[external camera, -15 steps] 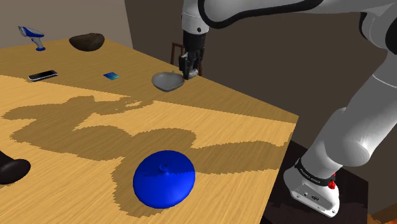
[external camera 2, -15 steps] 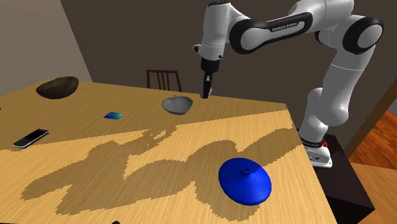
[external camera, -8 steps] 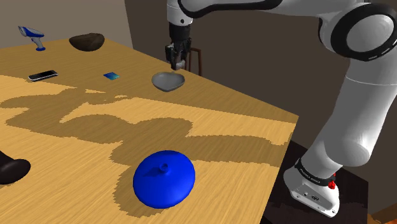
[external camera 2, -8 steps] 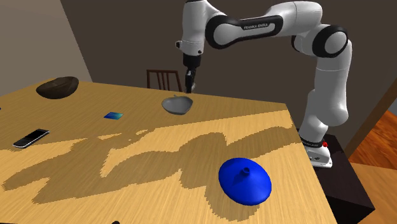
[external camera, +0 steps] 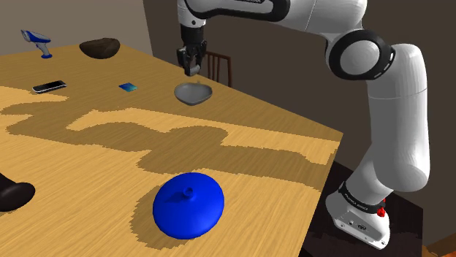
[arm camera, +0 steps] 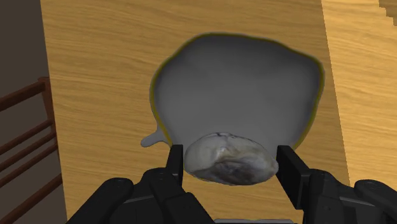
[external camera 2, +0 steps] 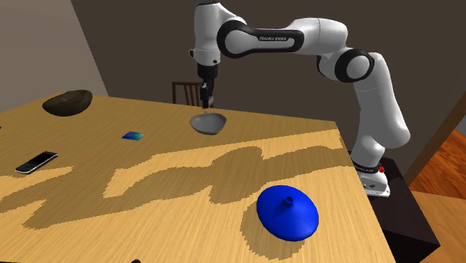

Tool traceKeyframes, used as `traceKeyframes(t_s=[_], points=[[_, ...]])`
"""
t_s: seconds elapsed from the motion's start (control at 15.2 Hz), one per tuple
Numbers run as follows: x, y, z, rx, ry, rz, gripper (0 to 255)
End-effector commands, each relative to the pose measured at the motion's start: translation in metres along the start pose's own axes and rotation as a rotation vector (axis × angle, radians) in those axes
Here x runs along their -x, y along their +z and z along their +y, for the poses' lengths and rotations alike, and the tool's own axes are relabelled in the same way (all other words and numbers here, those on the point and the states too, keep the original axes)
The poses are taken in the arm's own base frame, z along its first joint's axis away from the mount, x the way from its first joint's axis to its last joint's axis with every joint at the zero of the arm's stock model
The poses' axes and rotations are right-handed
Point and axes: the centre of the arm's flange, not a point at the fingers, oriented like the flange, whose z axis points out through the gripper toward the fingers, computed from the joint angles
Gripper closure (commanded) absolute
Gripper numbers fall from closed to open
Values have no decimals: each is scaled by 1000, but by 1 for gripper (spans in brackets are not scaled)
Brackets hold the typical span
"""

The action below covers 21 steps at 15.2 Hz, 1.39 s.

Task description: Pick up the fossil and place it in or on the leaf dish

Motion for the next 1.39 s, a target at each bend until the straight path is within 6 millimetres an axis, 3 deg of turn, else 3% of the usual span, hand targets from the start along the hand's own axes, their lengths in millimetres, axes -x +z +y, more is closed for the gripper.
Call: traceKeyframes(t_s=[0.0,0.73,1.25,1.32], points=[[-1,10,0,0,0,1,255],[5,69,-5,0,0,1,255],[5,69,-5,0,0,1,255],[5,69,-5,0,0,1,0]])
